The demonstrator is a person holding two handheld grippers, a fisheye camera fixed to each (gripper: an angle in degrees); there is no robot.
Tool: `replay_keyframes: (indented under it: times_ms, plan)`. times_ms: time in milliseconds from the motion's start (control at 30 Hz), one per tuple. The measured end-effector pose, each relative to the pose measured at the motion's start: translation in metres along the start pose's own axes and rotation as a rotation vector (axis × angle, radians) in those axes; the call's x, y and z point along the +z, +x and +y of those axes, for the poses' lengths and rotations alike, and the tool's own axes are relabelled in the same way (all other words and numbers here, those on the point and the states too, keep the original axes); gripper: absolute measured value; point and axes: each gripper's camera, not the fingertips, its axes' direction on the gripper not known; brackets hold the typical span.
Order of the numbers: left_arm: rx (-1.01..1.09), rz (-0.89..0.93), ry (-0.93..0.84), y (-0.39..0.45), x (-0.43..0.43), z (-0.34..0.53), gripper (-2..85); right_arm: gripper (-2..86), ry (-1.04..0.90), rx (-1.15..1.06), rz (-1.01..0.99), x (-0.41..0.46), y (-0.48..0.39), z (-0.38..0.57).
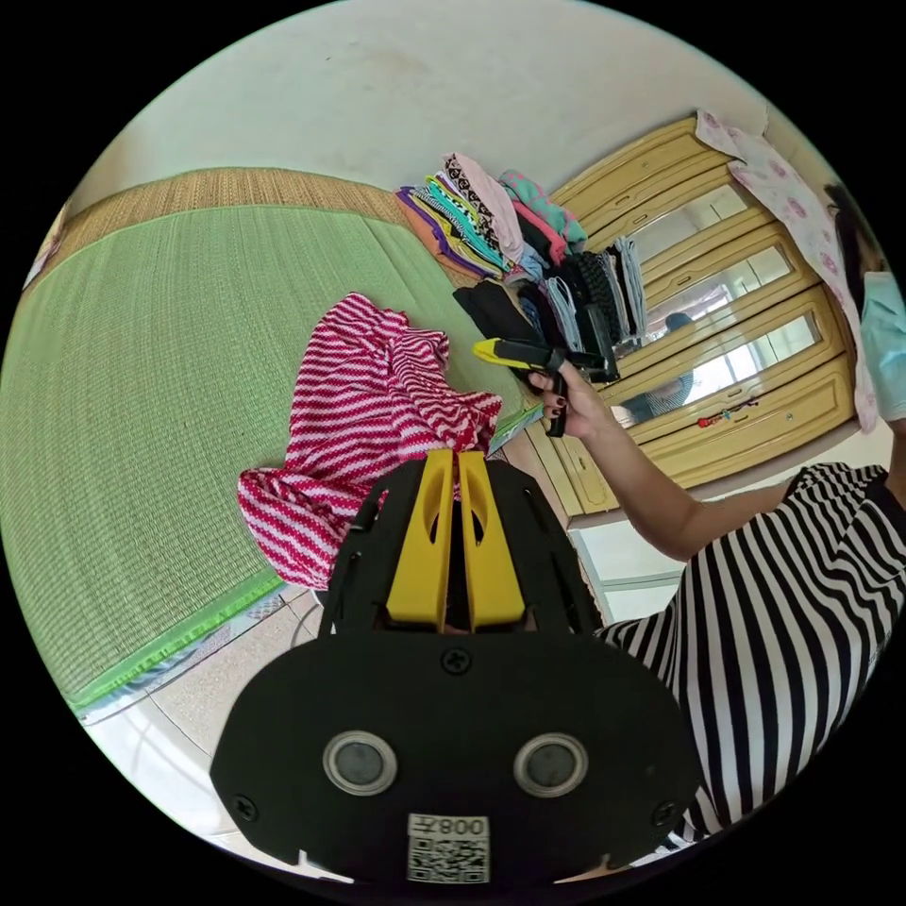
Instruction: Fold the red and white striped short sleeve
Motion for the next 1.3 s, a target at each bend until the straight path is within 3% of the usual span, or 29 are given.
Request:
replay_keyframes:
  times_ms: [267,433,567,800,967,1300]
  plan:
    - [-0.016,0.076,-0.052,0.029,0.020,0.012,0.4,8.5,-0.129,-0.002,0.093,0.041,0.010,-0.096]
    - [-0.025,0.104,-0.056,0.045,0.029,0.015,0.4,8.5,-0.300,0.017,0.142,0.083,0.016,-0.118]
    - [-0.012,0.105,-0.052,0.064,0.029,0.016,0.4,5.0,-0.322,0.060,0.102,0.088,0.028,-0.119]
    - [0.035,0.078,0.004,0.106,0.003,0.024,0.4,2.2,-0.224,0.121,-0.093,0.047,0.042,-0.093]
    - [0.085,0.043,0.149,0.144,-0.051,0.032,0.4,1.8,-0.086,0.115,-0.246,-0.012,0.032,-0.050]
    - [0.273,0.011,0.392,0.241,-0.129,0.047,0.5,0.9,0.005,0.105,-0.314,-0.057,0.007,0.038]
